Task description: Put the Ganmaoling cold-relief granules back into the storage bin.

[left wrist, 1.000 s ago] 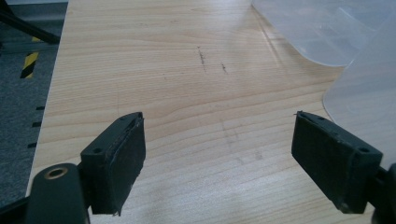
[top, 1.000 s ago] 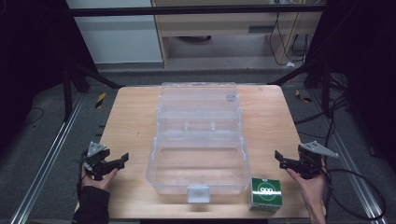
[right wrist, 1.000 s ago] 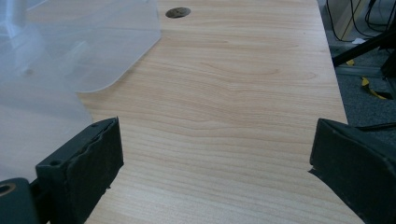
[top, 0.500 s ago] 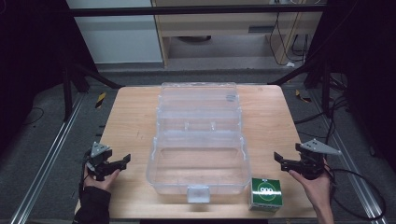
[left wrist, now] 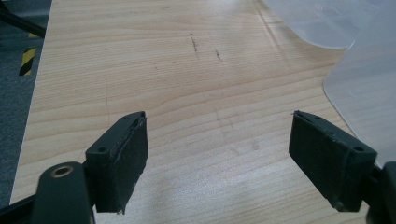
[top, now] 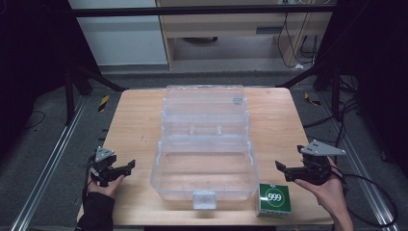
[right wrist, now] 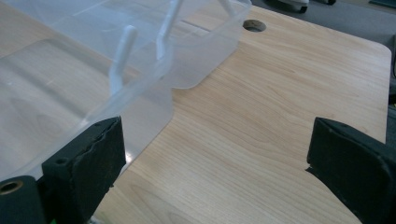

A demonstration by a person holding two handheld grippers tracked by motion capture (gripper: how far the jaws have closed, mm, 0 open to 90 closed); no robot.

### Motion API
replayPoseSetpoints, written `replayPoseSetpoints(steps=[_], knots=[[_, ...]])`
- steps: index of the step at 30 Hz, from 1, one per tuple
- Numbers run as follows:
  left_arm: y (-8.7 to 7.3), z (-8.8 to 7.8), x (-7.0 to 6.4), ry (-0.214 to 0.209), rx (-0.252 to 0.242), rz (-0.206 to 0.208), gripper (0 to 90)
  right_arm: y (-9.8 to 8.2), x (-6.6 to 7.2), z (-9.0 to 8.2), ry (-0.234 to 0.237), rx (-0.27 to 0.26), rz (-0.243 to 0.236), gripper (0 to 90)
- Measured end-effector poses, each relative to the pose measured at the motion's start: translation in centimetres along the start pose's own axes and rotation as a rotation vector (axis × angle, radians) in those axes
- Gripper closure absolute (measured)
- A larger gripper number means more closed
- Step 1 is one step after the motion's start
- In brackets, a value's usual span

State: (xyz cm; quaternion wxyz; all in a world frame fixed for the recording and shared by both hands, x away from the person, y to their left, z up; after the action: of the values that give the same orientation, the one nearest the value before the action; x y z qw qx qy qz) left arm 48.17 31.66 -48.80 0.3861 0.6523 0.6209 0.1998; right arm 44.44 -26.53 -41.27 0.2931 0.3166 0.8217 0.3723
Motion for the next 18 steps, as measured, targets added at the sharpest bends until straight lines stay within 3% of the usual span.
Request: replayPoseSetpoints(steps=[6, 12, 18], knots=[[-0.1, 0.1, -0.1, 0.0, 0.004, 0.003, 19.1, 1.1, 0.6, -0.7, 0.029, 0.038, -0.065, 3.7], [-0.2, 0.2, -0.2, -0.001, 0.017, 0.015, 19.1, 2.1, 1.7, -1.6, 0.077, 0.102, -0.172, 3.2], [-0.2, 0.3, -0.4, 0.0, 0.021, 0.019, 19.1, 2.4, 2.9, -1.9, 0.138, 0.152, -0.224, 2.7]])
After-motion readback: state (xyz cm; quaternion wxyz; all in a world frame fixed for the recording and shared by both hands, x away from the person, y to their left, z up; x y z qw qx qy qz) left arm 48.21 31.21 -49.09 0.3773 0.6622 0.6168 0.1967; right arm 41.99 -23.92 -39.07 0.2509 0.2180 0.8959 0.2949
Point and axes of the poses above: each handheld gripper's, and its own axes: z roughly forward along the jaws, y roughly out of its top, x roughly to its left, the point moved 3 cm from there along z, roughly forward along the jaws, and after that the axes turned 14 degrees about -z, right-handed, at the moved point
